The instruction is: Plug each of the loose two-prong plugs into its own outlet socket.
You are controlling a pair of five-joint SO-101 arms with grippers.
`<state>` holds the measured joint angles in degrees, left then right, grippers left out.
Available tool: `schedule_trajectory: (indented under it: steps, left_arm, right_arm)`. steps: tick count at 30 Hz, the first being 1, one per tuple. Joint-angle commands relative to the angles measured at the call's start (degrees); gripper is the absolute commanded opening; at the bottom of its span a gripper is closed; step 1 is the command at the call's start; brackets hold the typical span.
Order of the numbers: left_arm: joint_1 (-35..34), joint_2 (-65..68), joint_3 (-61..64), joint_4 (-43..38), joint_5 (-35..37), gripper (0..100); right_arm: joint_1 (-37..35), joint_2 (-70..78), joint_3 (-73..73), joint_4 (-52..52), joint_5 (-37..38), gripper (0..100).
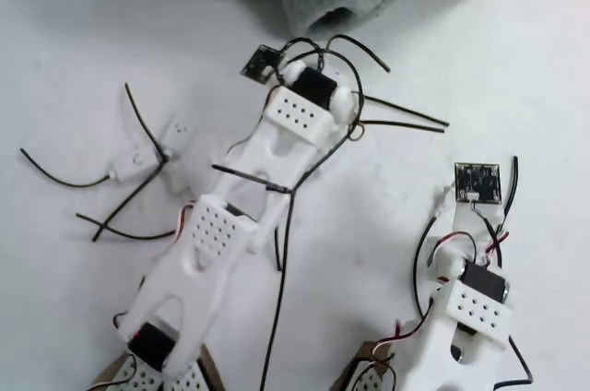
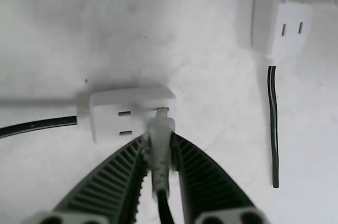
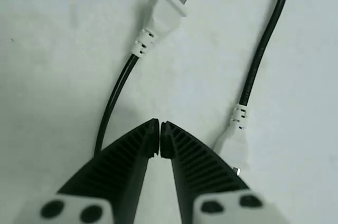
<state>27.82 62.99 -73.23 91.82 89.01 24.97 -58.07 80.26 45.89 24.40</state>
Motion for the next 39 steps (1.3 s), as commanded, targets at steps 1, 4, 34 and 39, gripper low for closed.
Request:
schedule_trajectory:
  steps: [1, 4, 34, 39]
  left_arm:
    - [-0.22, 0.13, -0.53, 1.41, 0.26, 2]
    - [-0.22, 0.13, -0.53, 3.34, 0.26, 2]
    - [3.47, 0.57, -0.53, 9.93, -29.89, 2]
    - [2.86, 0.13, -0.53, 9.49, -30.51, 2]
  right_arm:
    - [-0.22, 0.13, -0.26, -0.75, -0.62, 2.0]
    - [-0.22, 0.13, -0.26, -0.75, -0.62, 2.0]
    - [-0.31, 0.13, -0.26, -0.84, -0.62, 2.0]
    - [-0.40, 0.13, -0.26, -0.84, -0.62, 2.0]
